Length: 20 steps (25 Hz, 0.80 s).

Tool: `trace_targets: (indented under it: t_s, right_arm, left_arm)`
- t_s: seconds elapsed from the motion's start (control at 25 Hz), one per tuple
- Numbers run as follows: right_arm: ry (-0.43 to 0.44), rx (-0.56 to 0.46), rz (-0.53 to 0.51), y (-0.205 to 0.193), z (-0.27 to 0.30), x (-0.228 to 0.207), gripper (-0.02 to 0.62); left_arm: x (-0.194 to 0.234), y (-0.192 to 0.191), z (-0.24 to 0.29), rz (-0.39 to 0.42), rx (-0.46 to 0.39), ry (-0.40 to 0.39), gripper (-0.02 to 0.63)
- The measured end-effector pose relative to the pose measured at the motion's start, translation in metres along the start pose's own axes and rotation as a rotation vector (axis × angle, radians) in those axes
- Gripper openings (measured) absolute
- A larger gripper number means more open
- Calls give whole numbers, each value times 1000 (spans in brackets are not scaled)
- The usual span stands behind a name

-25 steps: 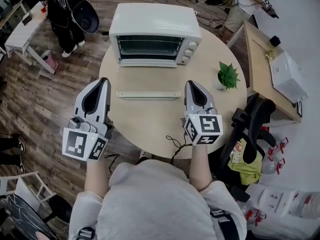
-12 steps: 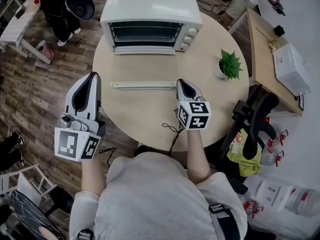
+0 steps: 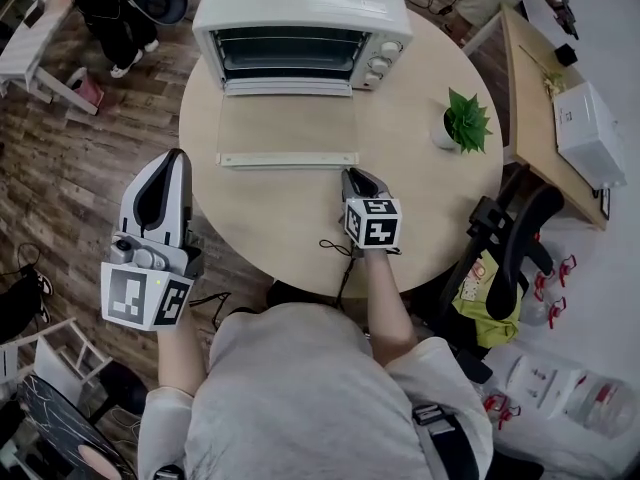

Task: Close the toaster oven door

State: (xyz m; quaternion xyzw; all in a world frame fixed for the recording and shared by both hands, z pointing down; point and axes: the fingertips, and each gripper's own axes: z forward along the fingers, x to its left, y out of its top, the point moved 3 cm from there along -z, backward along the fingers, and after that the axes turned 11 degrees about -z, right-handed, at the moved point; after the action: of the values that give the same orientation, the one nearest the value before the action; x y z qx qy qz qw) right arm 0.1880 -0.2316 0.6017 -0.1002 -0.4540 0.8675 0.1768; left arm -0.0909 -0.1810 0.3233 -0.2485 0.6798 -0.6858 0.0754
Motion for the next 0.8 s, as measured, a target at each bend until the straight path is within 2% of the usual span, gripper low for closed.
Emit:
trace_targets:
  t_s: [0.28, 0.8]
  right_arm:
    - [-11, 86, 30, -30, 26, -5, 82]
    - [-45, 76, 82, -29, 56, -13, 107]
  left_arm:
    - [8, -7, -2, -6, 18, 31, 8]
    - [19, -16, -3, -5, 46, 79, 8]
